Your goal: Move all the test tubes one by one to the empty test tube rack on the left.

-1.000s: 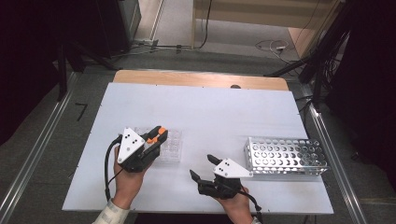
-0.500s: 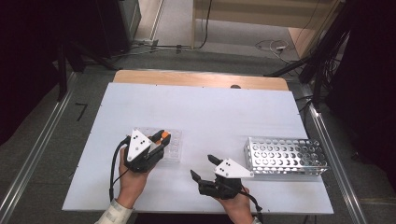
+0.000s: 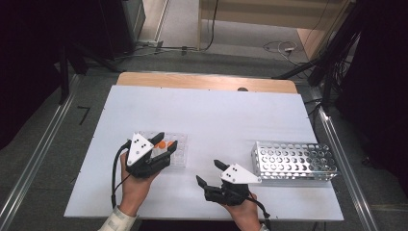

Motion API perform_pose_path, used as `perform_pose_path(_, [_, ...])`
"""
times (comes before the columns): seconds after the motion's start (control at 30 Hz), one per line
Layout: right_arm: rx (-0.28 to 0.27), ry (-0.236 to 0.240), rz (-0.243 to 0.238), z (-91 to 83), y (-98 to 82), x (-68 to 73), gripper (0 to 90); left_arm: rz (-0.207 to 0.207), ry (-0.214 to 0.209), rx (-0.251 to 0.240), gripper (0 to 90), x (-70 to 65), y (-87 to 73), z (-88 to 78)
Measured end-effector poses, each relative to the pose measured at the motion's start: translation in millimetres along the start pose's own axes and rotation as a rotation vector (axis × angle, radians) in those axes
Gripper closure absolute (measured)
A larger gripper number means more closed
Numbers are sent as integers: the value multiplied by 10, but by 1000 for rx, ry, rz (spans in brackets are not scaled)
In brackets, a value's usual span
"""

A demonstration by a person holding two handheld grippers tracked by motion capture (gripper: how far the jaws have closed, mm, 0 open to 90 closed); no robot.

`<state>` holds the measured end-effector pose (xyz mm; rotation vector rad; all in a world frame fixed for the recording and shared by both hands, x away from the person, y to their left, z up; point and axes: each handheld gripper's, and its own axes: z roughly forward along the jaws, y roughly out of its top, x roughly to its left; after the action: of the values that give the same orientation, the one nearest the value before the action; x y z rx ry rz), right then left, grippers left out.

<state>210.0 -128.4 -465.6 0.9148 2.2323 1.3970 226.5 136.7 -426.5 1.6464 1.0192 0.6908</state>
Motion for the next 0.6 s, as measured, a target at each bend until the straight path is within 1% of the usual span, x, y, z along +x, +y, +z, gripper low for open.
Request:
perform_pose_path(0.03, [-2, 0, 0, -1, 1, -3, 228, -2, -4, 2, 426, 0, 3, -3])
perform_pose_path(0.13, [-6, -2, -3, -9, 4, -13, 228, -5, -20, 5, 401, -7, 14, -12])
perform_pose_path(0.2, [-7, -3, 3, -15, 6, -19, 228, -8, -26, 7, 378, -18, 21, -19])
perform_pose_path(0.4, [-9, -9, 3, -22, 11, -43, 221, -8, -16, 14, 272, -35, 27, -18])
perform_pose_path(0.6, [-9, -15, 7, -34, 16, -67, 217, -22, -13, 13, 234, -21, 28, -24])
